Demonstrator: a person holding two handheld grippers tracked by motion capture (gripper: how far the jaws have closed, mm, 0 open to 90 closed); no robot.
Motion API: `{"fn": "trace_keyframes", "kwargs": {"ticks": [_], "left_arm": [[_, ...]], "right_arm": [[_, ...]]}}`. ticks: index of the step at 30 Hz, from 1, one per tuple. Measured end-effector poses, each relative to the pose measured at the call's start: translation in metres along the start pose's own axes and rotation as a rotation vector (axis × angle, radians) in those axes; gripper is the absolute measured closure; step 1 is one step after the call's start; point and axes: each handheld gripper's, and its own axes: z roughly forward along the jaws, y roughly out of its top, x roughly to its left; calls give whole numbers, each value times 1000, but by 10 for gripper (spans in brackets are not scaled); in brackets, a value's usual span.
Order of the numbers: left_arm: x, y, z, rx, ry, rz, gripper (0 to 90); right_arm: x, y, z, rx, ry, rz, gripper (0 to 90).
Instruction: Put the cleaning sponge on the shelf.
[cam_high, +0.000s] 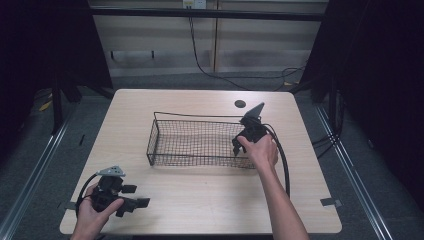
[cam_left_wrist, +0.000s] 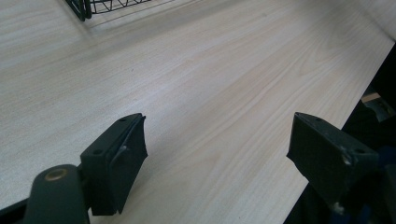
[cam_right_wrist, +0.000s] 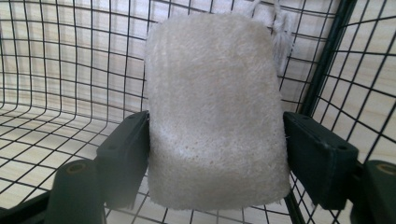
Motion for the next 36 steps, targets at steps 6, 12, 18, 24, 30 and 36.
{"fn": "trace_keyframes", "kwargs": {"ticks": [6,12,18,24,30,36], "left_arm": [[0,0,0,-3,1,0,189],[0,0,0,-2,1,0,190],[-1,0,0,-1,-1,-3,189],[0,0,0,1,0,3,189],[-1,0,1,2,2,2,189],[-1,0,1,3,5,1,189]], "right_arm": [[-1,0,-1,7,11,-14,247],[-2,-2,-4,9,21,-19,214],[-4,-4,-8,5,37,-38,222],[-6,-8,-15,-22,56,-49,210],[-7,-12,-22,-38,78,-68,197],[-12,-14,-27,-64,96,-81,236]]}}
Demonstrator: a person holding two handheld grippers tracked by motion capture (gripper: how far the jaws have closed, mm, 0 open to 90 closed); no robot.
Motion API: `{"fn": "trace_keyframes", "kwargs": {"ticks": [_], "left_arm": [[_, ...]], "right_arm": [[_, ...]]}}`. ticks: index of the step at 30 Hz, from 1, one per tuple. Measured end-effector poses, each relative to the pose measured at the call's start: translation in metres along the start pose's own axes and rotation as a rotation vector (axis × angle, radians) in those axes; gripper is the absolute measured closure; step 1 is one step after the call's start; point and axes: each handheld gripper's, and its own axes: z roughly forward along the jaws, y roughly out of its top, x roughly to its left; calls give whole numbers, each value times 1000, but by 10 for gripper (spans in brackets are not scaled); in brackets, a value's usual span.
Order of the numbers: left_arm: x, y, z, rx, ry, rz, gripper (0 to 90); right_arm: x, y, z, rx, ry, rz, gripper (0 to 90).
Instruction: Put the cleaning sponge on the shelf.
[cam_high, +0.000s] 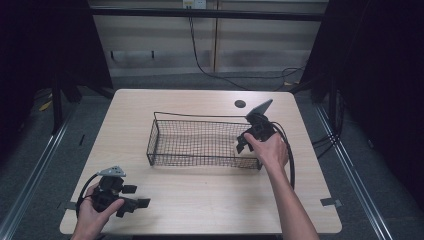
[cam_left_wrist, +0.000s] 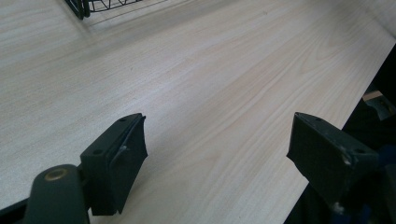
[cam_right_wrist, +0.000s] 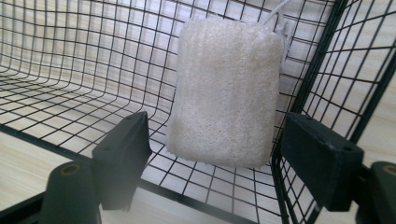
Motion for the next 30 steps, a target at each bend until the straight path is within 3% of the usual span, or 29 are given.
{"fn": "trace_keyframes", "kwargs": {"ticks": [8,18,23,30], "left_arm": [[0,0,0,0,1,1,189],[0,0,0,0,2,1,189],[0,0,0,0,4,-1,189],[0,0,0,-1,4,-1,189]], "right_arm": [[-2,-2,-6,-23,38,1,214],[-4,-8,-16,-59,83,-54,212],[-1,-13,-21,-87,81,-89,213],[-5,-22,-30,-106,127,-123,232]]}}
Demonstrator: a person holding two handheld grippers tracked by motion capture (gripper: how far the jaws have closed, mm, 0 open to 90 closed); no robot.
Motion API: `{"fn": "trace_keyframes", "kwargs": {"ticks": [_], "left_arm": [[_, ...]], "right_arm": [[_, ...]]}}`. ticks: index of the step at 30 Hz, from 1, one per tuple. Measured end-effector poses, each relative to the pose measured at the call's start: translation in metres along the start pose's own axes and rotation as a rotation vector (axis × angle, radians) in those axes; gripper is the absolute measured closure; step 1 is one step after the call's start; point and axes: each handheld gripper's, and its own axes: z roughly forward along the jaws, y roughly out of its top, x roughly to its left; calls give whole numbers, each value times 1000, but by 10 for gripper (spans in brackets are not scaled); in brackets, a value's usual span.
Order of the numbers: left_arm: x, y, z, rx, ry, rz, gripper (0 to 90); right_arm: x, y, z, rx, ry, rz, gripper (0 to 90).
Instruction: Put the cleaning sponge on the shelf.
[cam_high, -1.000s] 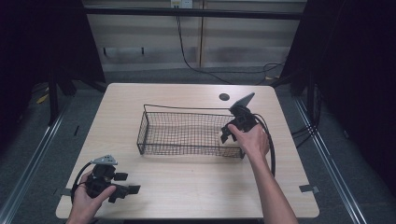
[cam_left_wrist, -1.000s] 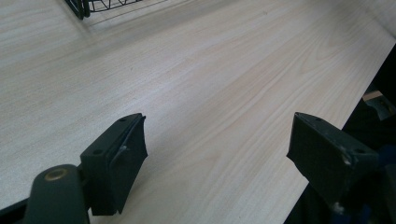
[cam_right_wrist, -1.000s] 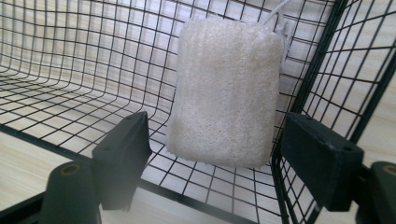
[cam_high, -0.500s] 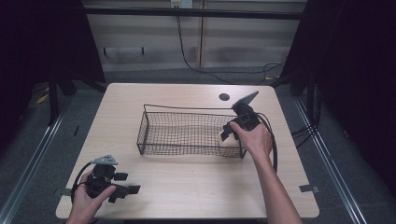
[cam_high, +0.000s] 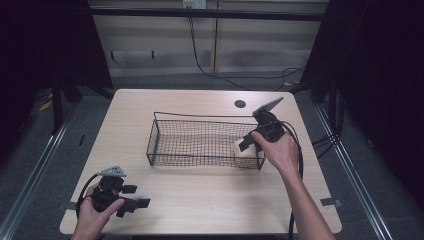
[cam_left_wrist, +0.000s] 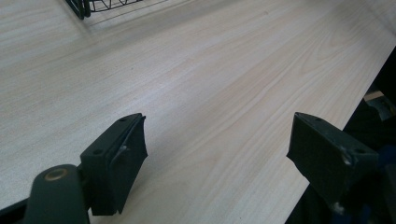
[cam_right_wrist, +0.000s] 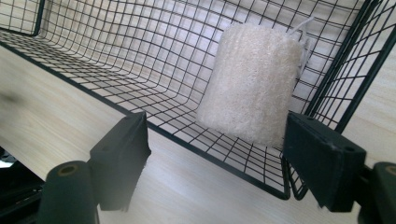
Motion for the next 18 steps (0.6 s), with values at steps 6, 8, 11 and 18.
{"fn": "trace_keyframes", "kwargs": {"ticks": [6,8,11,18], "left_arm": [[0,0,0,0,3,1,189],[0,0,0,-1,3,0,189],[0,0,0,4,5,2,189],[0,0,0,10,2,5,189]], "right_arm": [[3,-9,-5,-29,36,-28,232],[4,-13,-6,-32,49,-41,238],[5,-19,-7,-49,70,-54,254],[5,-32,-13,-79,82,-77,257]]}}
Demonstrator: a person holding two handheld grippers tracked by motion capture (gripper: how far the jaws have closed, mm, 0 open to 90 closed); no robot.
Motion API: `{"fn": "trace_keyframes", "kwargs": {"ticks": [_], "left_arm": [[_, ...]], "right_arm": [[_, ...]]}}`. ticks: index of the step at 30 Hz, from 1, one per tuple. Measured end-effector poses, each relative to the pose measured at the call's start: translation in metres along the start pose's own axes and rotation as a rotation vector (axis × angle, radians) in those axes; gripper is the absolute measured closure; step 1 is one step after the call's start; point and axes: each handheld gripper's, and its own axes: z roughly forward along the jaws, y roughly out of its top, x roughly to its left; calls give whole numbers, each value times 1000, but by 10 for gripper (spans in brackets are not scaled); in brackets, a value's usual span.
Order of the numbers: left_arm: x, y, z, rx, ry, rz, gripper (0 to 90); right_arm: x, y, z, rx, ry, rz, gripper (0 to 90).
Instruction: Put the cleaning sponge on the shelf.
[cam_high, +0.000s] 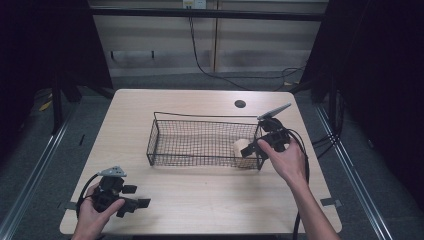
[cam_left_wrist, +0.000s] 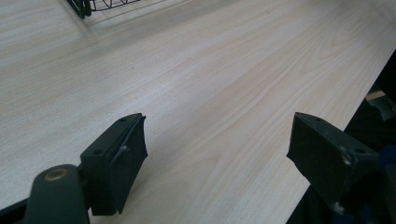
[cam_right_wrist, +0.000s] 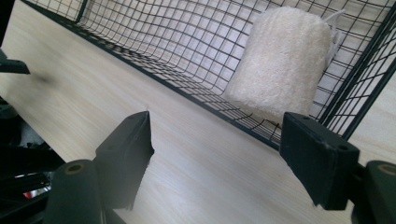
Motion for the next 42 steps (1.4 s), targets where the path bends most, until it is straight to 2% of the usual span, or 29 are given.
{"fn": "trace_keyframes", "kwargs": {"ticks": [3,11,16,19,22,24,26,28,30,33,36,42], "left_arm": [[-1,0,1,-3,1,-4,189],[-1,0,1,-1,0,-4,189],[-1,0,1,-2,5,-2,189],[-1,0,1,2,4,-1,189],[-1,0,1,-4,4,-5,189],[-1,0,1,-3,5,-4,189],[-1,0,1,0,2,-2,189],[-1,0,1,-1,1,-3,189],[-1,0,1,-4,6,-4,189],[-1,0,2,1,6,-6,189],[-1,0,1,0,8,0,189],[1,0,1,5,9,-4,189]], "right_arm": [[3,-7,-3,-20,2,-30,267],[15,-22,-9,-44,7,-68,273],[16,-34,-2,-37,3,-90,273],[18,-40,3,-36,20,-90,273],[25,-47,3,-42,0,-110,273],[26,-50,1,-60,-5,-106,273],[25,-56,2,-62,10,-94,273],[23,-61,6,-50,-5,-94,272],[19,-67,9,-61,12,-77,272],[17,-74,11,-78,-6,-70,272],[16,-82,13,-108,-24,-74,271],[10,-96,26,-114,-11,-82,267]]}}
